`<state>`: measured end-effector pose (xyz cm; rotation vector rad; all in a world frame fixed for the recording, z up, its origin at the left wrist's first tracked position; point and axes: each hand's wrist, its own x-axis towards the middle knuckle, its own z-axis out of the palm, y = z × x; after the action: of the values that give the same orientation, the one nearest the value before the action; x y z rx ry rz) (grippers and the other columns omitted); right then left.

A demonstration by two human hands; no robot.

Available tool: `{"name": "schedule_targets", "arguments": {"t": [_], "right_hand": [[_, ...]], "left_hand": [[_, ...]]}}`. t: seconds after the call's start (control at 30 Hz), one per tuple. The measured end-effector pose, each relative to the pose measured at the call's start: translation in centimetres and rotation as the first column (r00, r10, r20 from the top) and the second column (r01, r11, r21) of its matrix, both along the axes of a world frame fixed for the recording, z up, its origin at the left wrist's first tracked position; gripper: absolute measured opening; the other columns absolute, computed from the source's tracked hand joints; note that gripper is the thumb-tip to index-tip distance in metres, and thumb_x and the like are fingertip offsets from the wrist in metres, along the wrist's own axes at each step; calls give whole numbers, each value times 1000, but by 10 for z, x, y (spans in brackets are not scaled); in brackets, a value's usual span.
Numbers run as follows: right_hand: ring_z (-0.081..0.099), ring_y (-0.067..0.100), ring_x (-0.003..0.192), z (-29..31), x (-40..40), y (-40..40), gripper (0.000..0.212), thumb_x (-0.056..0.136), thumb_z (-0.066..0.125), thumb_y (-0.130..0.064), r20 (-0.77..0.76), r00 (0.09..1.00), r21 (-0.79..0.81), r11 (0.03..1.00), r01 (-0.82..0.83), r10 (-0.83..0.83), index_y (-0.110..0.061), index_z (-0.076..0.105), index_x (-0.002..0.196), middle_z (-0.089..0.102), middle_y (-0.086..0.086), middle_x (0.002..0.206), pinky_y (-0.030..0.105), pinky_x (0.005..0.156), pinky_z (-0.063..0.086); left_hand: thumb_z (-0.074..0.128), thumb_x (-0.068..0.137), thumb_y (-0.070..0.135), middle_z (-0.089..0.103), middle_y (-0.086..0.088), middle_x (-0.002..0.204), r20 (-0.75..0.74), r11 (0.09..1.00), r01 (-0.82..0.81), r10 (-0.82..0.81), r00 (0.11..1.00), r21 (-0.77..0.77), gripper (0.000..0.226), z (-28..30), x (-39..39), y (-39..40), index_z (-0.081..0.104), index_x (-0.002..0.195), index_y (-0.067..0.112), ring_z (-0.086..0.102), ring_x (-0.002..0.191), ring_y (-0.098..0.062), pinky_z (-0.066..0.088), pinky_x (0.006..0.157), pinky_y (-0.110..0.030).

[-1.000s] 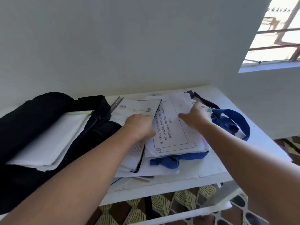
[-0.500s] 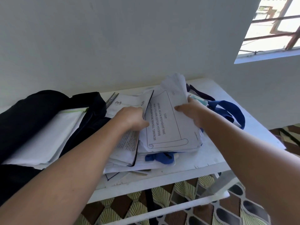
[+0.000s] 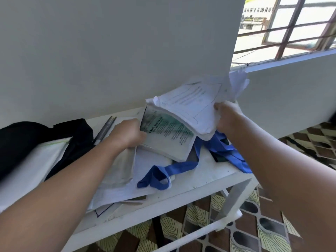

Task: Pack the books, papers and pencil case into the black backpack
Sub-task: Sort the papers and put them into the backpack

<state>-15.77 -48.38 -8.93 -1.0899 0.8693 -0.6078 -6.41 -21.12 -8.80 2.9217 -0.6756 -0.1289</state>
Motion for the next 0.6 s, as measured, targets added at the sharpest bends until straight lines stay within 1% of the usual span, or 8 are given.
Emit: {"name": "schedule_targets", "arguments": {"t": [0.07, 0.13, 0.23, 0.3, 0.37, 0.47, 0.53, 0.6], "right_hand": [[67, 31, 108, -4, -2, 1, 41, 92, 57, -2, 72, 997, 73, 997, -6, 0, -35, 53, 117, 67, 1, 119, 51, 100, 55], [69, 32, 107, -7, -1, 6, 47, 89, 61, -4, 106, 994, 88, 995, -35, 25, -34, 55, 125, 69, 2, 120, 54, 99, 56], [70, 36, 106, -5, 4, 18, 44, 90, 62, -1, 161, 984, 110, 989, -99, 81, -31, 58, 121, 71, 7, 119, 60, 97, 56], [70, 34, 106, -5, 9, 26, 40, 95, 61, 0, 166, 975, 93, 982, -164, 148, -31, 57, 121, 71, 7, 119, 59, 96, 56], [70, 34, 107, -10, 12, 34, 39, 97, 63, -2, 158, 962, 72, 968, -238, 225, -30, 57, 123, 72, 7, 118, 58, 97, 56], [68, 35, 109, -22, 13, 45, 39, 98, 63, -1, 94, 949, 41, 951, -307, 302, -26, 56, 127, 70, 9, 120, 59, 99, 55], [67, 35, 109, -28, 11, 50, 40, 97, 62, -1, 22, 937, -3, 938, -347, 347, -24, 56, 130, 70, 9, 120, 58, 98, 55], [67, 35, 108, -31, 9, 53, 38, 95, 62, -3, -87, 911, -90, 907, -411, 404, -23, 57, 126, 69, 9, 118, 58, 98, 55]], "left_hand": [[58, 93, 26, 58, -7, 74, -128, 982, -32, 8, 992, -187, 27, 1, -5, -19, 46, 73, 12, 64, 69, -25, 47, 55, -33], [58, 94, 21, 67, -14, 80, -314, 913, -119, -10, 949, -390, 21, -2, -10, -35, 53, 79, 8, 72, 70, -30, 62, 71, -45], [53, 95, 17, 74, -19, 100, -444, 786, -256, -26, 896, -563, 18, -10, -11, -42, 62, 100, 3, 76, 81, -30, 63, 80, -49], [54, 99, 22, 76, -11, 104, -493, 665, -324, -75, 867, -673, 21, -9, -8, -29, 67, 113, 13, 75, 88, -26, 65, 74, -40], [57, 101, 29, 76, -6, 103, -525, 526, -403, -100, 845, -749, 21, -3, 2, -5, 69, 113, 16, 74, 89, -25, 59, 66, -31], [58, 100, 26, 68, -7, 74, -580, 352, -556, 44, 814, -753, 21, 14, 23, 43, 66, 87, 12, 66, 59, -17, 47, 54, -23], [59, 100, 27, 63, -3, 56, -590, 329, -583, 91, 802, -743, 23, 30, 27, 68, 60, 81, 14, 58, 37, -9, 43, 43, -18], [58, 100, 28, 63, 1, 50, -578, 337, -583, 125, 806, -739, 24, 43, 29, 84, 58, 79, 15, 56, 34, -8, 41, 38, -14]]}}
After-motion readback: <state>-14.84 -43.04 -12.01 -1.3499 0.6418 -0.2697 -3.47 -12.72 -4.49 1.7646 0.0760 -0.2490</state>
